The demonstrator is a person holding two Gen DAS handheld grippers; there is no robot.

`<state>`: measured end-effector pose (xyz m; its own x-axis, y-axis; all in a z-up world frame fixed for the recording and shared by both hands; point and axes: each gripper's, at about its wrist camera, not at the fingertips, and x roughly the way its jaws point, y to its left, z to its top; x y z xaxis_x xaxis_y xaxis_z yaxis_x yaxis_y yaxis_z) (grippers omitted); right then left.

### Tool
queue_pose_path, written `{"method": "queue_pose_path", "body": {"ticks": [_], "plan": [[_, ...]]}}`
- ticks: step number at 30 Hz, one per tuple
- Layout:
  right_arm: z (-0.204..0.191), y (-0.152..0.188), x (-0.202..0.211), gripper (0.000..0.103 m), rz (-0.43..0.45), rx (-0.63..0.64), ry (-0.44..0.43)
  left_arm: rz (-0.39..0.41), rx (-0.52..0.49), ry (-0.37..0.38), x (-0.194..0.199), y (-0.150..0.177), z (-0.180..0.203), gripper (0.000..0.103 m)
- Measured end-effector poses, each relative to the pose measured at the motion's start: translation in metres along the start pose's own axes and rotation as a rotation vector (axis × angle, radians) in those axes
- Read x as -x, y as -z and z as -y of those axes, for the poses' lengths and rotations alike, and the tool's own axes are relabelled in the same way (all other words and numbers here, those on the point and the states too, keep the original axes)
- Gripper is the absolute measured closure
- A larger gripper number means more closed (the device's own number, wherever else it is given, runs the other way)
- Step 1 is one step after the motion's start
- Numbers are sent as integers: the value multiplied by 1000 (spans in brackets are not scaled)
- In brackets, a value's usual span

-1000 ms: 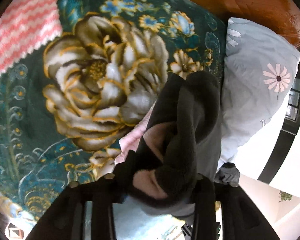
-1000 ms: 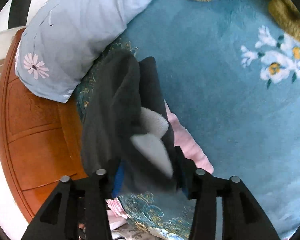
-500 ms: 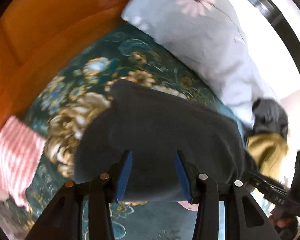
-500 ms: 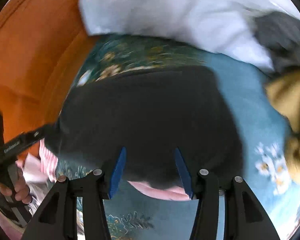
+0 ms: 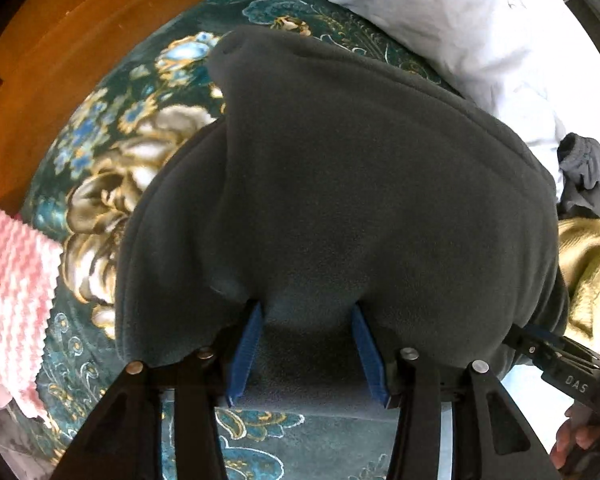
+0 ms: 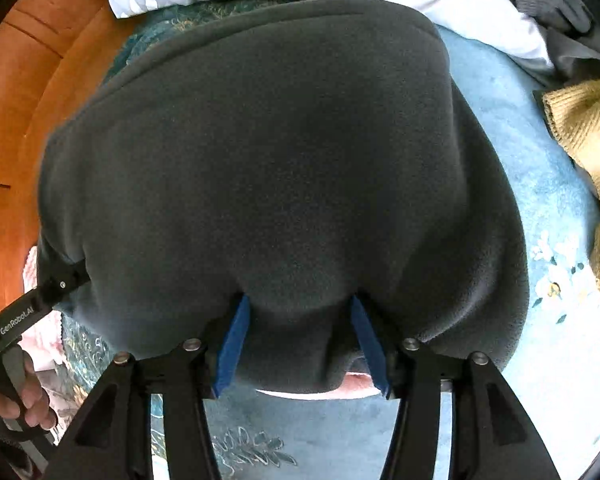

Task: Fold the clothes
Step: 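Lay the folded sweatshirt on the bed beside the pillow with both grippers, then open both grippers and withdraw them from the folded sweatshirt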

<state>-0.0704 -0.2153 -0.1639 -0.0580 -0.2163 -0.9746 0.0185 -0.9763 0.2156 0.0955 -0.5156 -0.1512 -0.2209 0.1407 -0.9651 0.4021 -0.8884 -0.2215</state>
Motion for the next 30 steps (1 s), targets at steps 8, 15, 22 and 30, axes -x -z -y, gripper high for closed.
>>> {"method": "queue_pose_path", "body": {"ticks": [8,15,22,30], "plan": [[-2,27,40,42,23,76,-34,53,71,108,38,32,16,36],[20,54,59,26,31,90,-8,24,45,58,38,73,55,19],[46,79,76,0,24,178,3,52,86,32,53,102,94,1],[74,91,80,0,59,290,4,90,177,-54,80,141,124,0]]}}
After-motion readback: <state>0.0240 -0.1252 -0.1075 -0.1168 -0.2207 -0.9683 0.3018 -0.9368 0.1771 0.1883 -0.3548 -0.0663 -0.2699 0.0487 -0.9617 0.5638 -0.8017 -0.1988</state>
